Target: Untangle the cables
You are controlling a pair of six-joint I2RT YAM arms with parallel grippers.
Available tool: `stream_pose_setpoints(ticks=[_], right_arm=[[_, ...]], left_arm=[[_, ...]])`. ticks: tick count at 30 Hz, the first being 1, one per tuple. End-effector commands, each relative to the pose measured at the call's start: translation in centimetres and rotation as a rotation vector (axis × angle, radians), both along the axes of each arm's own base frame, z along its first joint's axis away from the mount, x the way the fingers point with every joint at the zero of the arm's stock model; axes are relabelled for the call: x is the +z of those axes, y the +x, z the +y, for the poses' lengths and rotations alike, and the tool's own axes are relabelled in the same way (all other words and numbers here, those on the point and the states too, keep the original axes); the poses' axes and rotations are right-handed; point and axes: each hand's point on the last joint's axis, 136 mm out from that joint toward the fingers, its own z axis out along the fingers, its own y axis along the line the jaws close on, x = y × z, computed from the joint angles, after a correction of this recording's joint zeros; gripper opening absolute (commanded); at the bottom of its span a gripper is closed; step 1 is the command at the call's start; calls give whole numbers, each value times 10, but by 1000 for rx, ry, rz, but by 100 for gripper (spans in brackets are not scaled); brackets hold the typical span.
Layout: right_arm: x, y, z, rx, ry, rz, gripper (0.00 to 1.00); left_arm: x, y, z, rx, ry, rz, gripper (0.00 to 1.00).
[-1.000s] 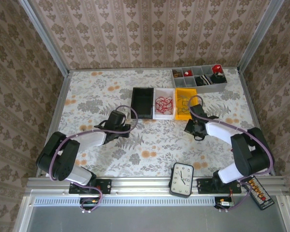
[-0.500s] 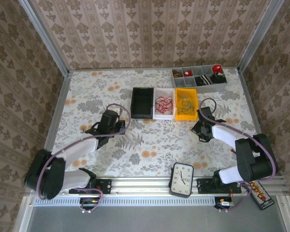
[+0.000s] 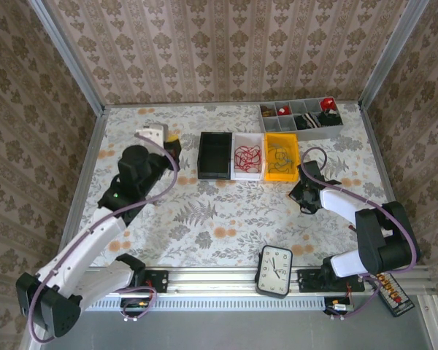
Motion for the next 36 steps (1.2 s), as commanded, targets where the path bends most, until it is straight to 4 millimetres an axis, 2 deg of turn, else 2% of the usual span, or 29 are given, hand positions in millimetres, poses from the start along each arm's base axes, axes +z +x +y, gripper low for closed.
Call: stream_pose_setpoints(ticks=[1, 6, 8, 11, 17, 21, 22, 24, 25, 26, 28, 31, 34, 36], right_arm=[[3, 6, 4, 23, 14, -28, 0], [5, 6, 9, 63, 30, -47, 0], [14, 6, 9, 72, 30, -75, 0], [15, 1, 7, 77, 19, -76, 0], [26, 2, 7, 99, 17, -118, 0], [41, 7, 14, 138, 29, -168, 0], [48, 9, 17, 155, 29, -187, 0], [66, 13, 25, 190, 29, -237, 0], [79, 15, 30, 213, 28, -269, 0], [92, 17, 36, 241, 29, -304, 0], [122, 20, 51, 301, 27, -376, 0], [167, 21, 75, 389, 15, -485, 0], [208, 21, 103, 482, 19, -572, 0], [226, 25, 121, 529, 28, -607, 0]], left_arm=[[5, 18, -12, -11, 57, -31, 0], [-11, 51, -31, -2, 56, -27, 0], [-25, 65, -38, 2, 61, -9, 0], [-53, 82, -52, -13, 70, 41, 0], [-115, 100, -77, -61, 83, 165, 0], [-131, 105, -88, -90, 83, 207, 0], [-131, 105, -91, -101, 76, 217, 6], [-130, 107, -92, -92, 65, 239, 53], [-129, 109, -89, -66, 59, 250, 69], [-129, 111, -84, -32, 55, 257, 76], [-125, 113, -71, 37, 41, 252, 82], [-124, 113, -43, 185, 16, 256, 85], [-135, 104, -3, 387, -11, 306, 87], [-145, 93, 21, 495, -12, 338, 89]])
